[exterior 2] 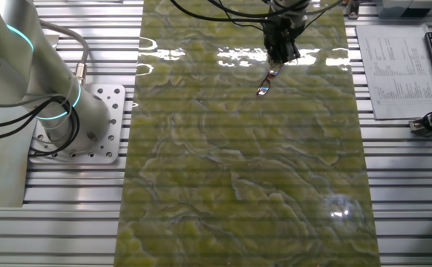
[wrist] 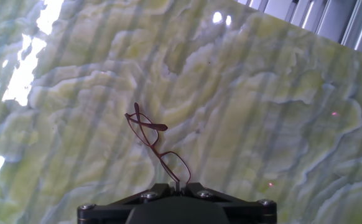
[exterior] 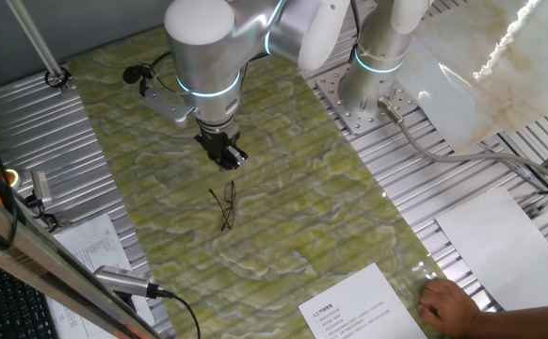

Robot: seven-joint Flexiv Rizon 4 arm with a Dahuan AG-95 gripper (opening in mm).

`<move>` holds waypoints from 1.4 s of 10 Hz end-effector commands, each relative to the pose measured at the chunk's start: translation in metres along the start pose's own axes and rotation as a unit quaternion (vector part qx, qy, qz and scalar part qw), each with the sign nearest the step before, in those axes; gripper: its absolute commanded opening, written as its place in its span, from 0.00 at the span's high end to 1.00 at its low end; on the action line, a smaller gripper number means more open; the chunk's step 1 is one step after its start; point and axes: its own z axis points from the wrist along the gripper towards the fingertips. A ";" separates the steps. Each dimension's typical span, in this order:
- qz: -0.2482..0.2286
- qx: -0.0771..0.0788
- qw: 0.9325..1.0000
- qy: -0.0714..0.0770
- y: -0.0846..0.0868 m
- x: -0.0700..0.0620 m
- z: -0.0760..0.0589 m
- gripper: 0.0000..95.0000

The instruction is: Unfold the leg of the glasses (with one hand)

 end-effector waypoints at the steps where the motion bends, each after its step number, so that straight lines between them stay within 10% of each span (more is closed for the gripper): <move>1: -0.001 0.000 1.000 0.000 0.000 0.000 0.000 1.00; 14: 0.013 0.002 1.000 0.004 0.000 0.000 0.000 1.00</move>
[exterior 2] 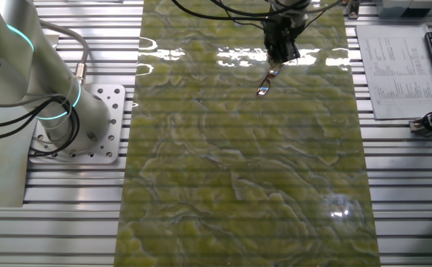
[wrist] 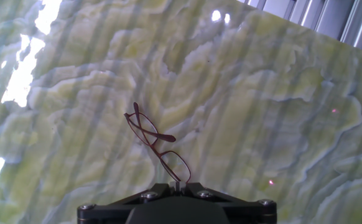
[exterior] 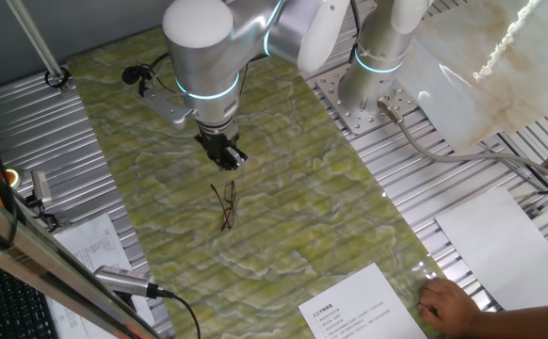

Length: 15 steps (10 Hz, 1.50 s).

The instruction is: Unfold the leg of the glasses (with one hand)

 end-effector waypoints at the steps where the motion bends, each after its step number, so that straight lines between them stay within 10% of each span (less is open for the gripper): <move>1: -0.012 -0.002 1.000 0.002 -0.001 0.001 0.000 1.00; 15: -0.045 0.001 0.999 -0.003 -0.001 0.001 0.000 1.00</move>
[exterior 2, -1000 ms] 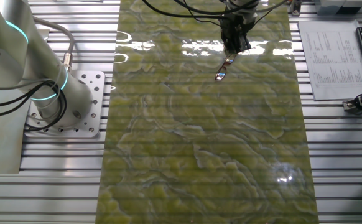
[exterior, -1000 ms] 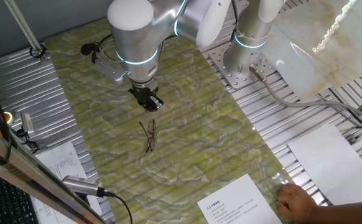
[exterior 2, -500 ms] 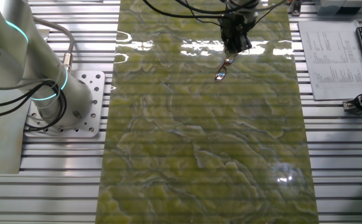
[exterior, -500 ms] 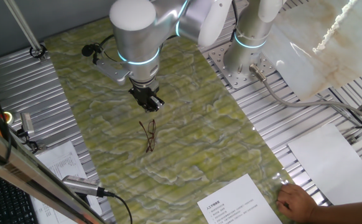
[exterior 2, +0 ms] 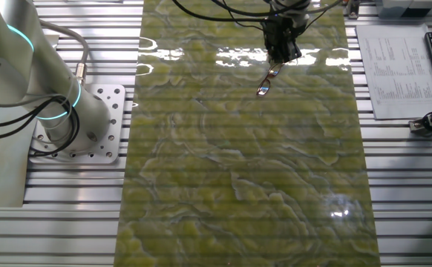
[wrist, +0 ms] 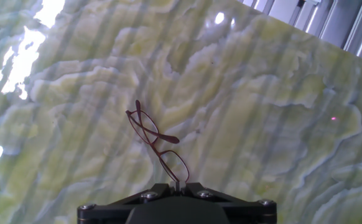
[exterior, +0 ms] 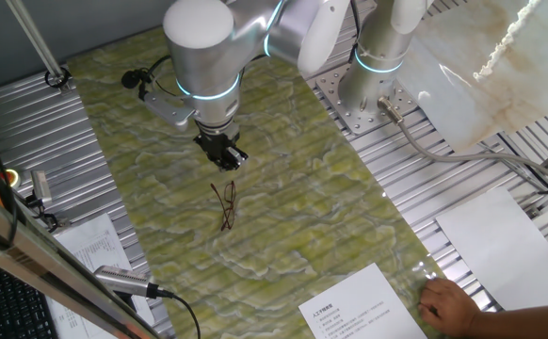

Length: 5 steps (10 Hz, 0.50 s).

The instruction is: Unfold the leg of the glasses (with one hand)

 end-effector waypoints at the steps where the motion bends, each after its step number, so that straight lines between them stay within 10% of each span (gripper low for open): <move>1: -0.004 0.000 1.000 0.000 0.000 0.000 0.000 1.00; 5: -0.006 0.001 1.000 0.005 0.000 0.000 0.000 1.00</move>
